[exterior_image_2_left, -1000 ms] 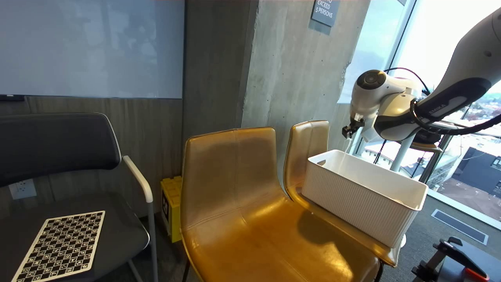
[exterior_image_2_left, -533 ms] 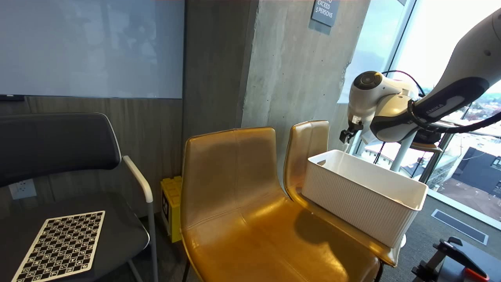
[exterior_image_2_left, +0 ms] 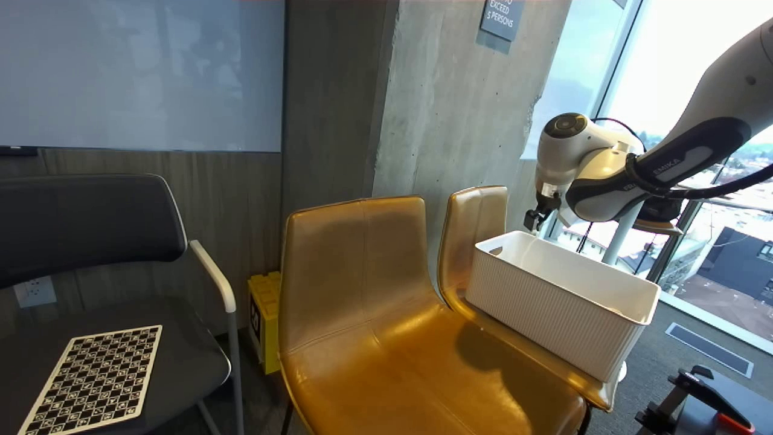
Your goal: Put the pieces of string into the white basket
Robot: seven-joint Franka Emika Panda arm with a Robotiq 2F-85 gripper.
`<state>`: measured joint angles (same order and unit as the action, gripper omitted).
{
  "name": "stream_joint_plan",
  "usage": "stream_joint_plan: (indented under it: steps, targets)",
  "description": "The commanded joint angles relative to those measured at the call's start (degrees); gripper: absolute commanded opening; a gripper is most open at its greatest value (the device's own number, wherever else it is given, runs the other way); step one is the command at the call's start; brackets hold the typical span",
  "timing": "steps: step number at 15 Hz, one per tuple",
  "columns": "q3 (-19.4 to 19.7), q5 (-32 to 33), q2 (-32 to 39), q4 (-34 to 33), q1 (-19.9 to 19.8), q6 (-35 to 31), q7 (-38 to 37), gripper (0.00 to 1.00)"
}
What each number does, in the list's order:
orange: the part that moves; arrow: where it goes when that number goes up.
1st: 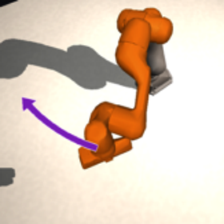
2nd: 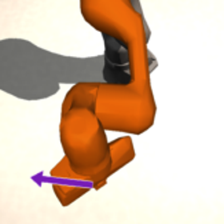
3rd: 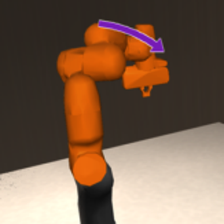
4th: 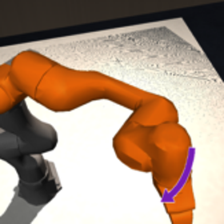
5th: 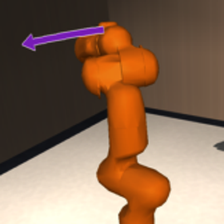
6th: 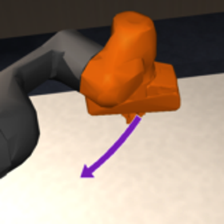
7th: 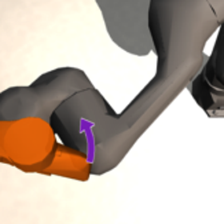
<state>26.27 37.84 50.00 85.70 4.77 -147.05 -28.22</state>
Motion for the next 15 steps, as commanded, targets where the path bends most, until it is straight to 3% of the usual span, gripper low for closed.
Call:
stream_joint_plan:
  steps: [1,9,15]
  targets:
    - [-1.41,-0.9,0.33,0.89,-0.74,0.3,1.15,1.0]
    - [-2.3,-2.48,10.43,-1.18,0.64,-1.24,-1.9,1.0]
    - [-1.22,-4.83,12.25,-0.3,1.99,-2.07,-1.93,1.0]
